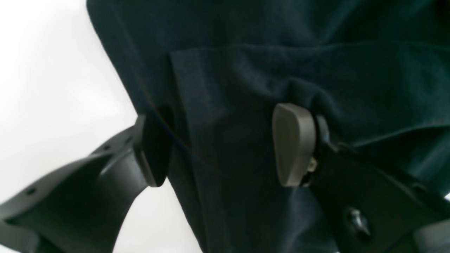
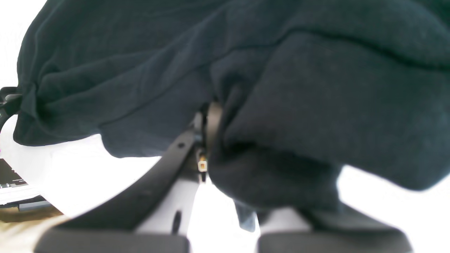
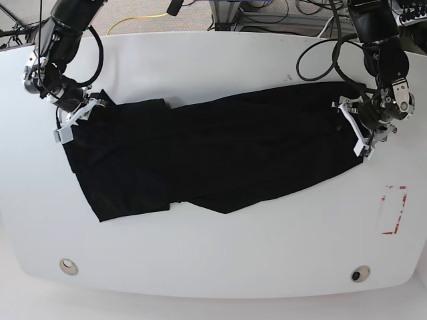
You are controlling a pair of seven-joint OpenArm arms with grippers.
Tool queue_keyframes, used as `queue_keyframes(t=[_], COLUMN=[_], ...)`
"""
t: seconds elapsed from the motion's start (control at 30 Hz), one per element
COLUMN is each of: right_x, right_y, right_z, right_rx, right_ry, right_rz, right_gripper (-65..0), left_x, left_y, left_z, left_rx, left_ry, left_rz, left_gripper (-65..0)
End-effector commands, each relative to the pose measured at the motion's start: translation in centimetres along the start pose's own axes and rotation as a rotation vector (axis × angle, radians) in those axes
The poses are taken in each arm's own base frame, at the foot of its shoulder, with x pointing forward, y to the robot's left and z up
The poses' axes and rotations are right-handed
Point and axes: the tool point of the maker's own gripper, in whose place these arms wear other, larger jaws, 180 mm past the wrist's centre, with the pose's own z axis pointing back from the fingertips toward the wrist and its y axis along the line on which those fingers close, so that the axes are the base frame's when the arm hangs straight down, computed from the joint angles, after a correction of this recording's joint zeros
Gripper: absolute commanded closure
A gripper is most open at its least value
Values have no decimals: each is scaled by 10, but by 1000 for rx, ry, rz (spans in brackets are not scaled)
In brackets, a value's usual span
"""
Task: Fold the T-shirt properly
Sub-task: 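Lower the left gripper onto the shirt edge and grasp it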
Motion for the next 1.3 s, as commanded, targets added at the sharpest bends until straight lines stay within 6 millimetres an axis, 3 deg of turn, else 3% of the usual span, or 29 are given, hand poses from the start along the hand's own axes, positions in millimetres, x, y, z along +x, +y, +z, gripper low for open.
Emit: queue_keyframes(t=[0.0, 0.23, 0.3, 0.43, 0.5, 0.6, 0.87, 0.97, 1.27], right_x=[19, 20, 20, 19, 19, 20, 19, 18, 18], right_y=[2, 2, 2, 2, 2, 2, 2, 2, 2], right_z=[5, 5, 5, 5, 5, 5, 5, 5, 6], right_rx=[8, 10, 10, 9, 9, 10, 9, 8, 7], right_ry=[-52, -52, -52, -51, -51, -52, -51, -50, -51], right_rz=[28, 28, 28, 27, 27, 28, 26, 25, 24], right_gripper=[0, 0, 0, 0, 0, 0, 0, 0, 0], left_x=[15, 5, 7, 12, 11, 14, 13, 15, 3], left_y=[4, -4, -4, -3, -3, -4, -2, -1, -3], left_z=[6, 5, 6, 10, 9, 10, 11, 11, 2], left_rx=[-2, -22, -18, -8, -8, -9, -3, -1, -24], left_ry=[-42, -17, -25, -37, -35, -41, -39, -44, -12], left_rz=[-42, -60, -67, -78, -76, -83, -82, -82, -49], left_gripper=[-408, -406, -379, -235, -132, -46, -36, -4, 0])
